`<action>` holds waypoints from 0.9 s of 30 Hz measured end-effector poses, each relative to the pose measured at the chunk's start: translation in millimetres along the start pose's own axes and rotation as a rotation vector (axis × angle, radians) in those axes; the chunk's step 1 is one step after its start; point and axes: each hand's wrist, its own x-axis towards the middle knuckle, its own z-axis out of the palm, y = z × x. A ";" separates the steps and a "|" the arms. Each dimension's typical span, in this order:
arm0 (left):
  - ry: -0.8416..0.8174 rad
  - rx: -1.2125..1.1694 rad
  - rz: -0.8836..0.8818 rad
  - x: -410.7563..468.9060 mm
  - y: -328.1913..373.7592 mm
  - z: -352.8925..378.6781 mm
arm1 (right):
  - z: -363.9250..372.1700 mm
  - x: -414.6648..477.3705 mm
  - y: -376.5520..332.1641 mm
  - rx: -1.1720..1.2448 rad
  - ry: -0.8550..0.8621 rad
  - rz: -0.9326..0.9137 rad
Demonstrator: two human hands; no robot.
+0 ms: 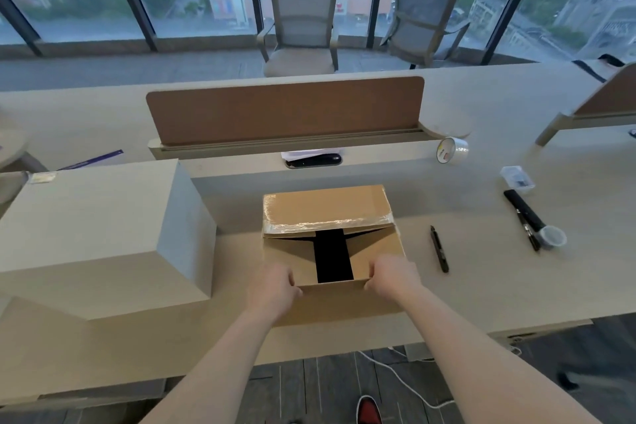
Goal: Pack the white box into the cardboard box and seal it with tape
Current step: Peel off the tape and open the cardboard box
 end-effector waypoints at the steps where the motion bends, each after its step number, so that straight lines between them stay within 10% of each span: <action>1: 0.017 -0.010 0.000 -0.1 -1.2 3.0 | 1.5 -1.2 -0.3 -0.005 0.026 -0.001; 13: -0.148 -0.121 -0.001 12.5 -7.6 -8.9 | -18.2 3.1 0.8 0.720 -0.019 0.204; 27: 0.008 -1.116 -0.491 78.5 7.6 -36.0 | -40.9 64.8 -13.9 1.901 -0.104 0.508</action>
